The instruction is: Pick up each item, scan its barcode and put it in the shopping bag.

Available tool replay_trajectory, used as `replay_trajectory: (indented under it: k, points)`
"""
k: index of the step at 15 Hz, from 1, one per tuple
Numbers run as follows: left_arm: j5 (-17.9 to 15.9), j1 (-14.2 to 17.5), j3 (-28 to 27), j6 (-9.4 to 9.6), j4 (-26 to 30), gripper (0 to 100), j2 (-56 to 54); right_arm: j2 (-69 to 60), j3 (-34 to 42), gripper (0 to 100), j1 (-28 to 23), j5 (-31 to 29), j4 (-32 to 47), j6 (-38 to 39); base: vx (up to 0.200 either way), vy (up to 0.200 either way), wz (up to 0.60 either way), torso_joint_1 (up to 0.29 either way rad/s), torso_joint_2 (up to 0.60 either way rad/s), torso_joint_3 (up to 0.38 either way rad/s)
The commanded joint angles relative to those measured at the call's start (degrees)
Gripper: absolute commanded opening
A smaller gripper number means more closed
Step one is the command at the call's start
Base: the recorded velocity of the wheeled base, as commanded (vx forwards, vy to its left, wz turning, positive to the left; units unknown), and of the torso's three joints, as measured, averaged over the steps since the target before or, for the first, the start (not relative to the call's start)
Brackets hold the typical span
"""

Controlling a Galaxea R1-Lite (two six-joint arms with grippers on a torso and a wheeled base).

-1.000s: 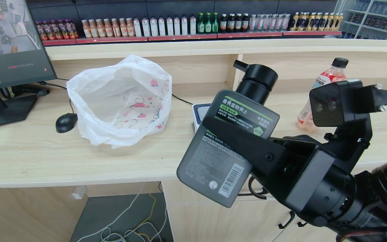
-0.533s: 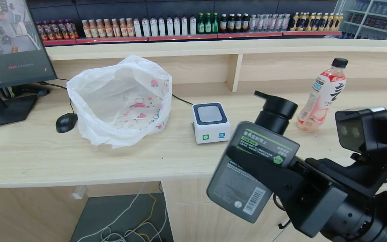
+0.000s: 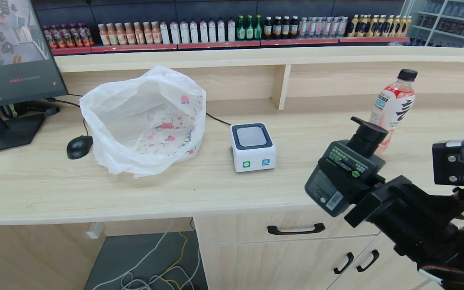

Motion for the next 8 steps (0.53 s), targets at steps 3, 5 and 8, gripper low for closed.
replay_trajectory:
  k: [3,5,8]
  points:
    - [0.0,0.0,0.0,-0.09,0.0,100,0.0,0.4,-1.9,0,-6.3,-2.7,-0.1,-7.3,0.000,0.000,0.00,0.000,0.00,0.000]
    - [0.0,0.0,0.0,-0.18,0.0,100,0.0,1.7,-5.7,0,-8.5,-2.7,-0.1,-7.8,0.000,0.000,0.00,0.000,0.00,0.000]
    - [0.0,0.0,0.0,-0.09,0.0,100,0.0,4.0,-7.8,0,-9.1,-2.7,-0.1,-7.8,0.000,0.000,0.00,0.000,0.00,0.000]
